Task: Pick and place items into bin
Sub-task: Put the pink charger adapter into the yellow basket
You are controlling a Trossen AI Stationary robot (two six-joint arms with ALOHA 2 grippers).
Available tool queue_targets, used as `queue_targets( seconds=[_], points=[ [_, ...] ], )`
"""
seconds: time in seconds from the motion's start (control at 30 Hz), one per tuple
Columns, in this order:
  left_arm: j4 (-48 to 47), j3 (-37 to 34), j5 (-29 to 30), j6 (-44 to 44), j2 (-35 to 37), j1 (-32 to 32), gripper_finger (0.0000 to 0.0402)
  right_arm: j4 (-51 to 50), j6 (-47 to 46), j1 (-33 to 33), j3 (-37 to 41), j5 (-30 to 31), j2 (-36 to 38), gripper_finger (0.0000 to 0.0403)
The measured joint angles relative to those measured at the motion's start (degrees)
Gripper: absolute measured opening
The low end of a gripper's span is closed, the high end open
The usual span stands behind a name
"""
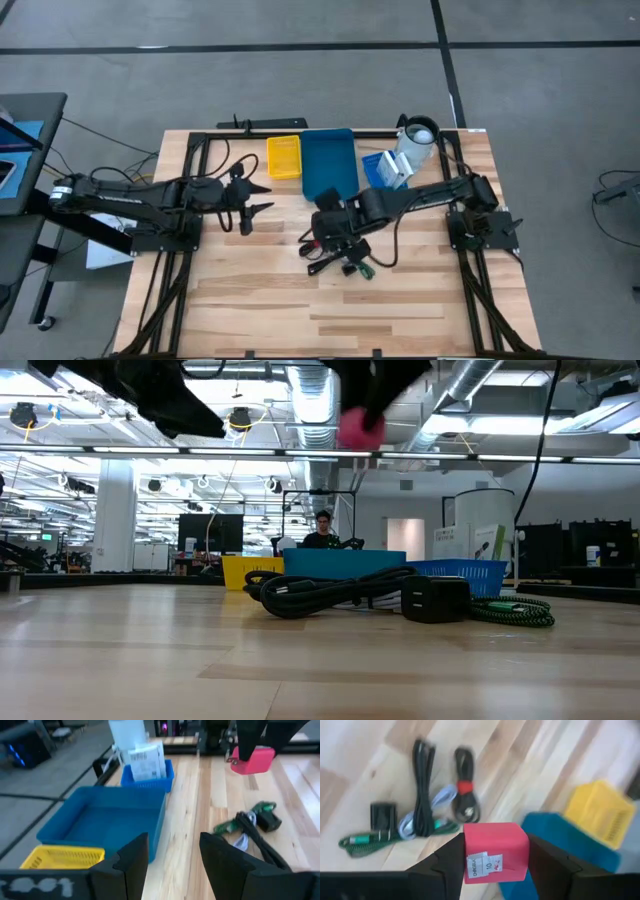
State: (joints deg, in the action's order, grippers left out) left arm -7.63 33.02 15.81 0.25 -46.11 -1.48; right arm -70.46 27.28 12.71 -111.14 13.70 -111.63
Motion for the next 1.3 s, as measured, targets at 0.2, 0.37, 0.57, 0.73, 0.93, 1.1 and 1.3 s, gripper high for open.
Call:
queue_targets(
  seconds=[0.2,0.37,0.57,0.73,0.93,1.1,1.3],
  points=[
    [12.47,-3.61,-0.36,0.74,0.00,0.00,0.0167,-0.54,3.53,0.00,-8.87,0.10,0.00,0.0171],
    [27.49,-8.03,-0.40,-0.09,-2.10,0.00,0.0167,-0.79,6.08,-0.48,-14.52,0.12,0.01,0.0162],
    [47.35,-12.03,-4.17,-2.94,-8.89,0.04,0.0167,-0.70,8.51,-0.85,-18.78,0.72,0.04,0.0184],
    [66.78,-12.33,-12.15,-11.87,-16.96,0.08,0.0167,-0.47,10.68,-0.87,-20.32,1.48,0.06,0.0170],
    [90.23,-12.33,-22.24,-24.19,-26.74,0.04,0.0167,-0.12,12.23,-0.85,-20.65,1.45,0.04,0.0163],
    [96.84,-12.24,-18.37,-36.36,-32.25,0.04,0.0167,0.50,13.27,-0.87,-20.65,1.48,0.04,0.0188],
    [96.67,-12.16,-9.13,-48.82,-36.90,0.46,0.0167,2.46,16.19,-0.85,-20.65,1.45,0.04,0.0162]
  ],
)
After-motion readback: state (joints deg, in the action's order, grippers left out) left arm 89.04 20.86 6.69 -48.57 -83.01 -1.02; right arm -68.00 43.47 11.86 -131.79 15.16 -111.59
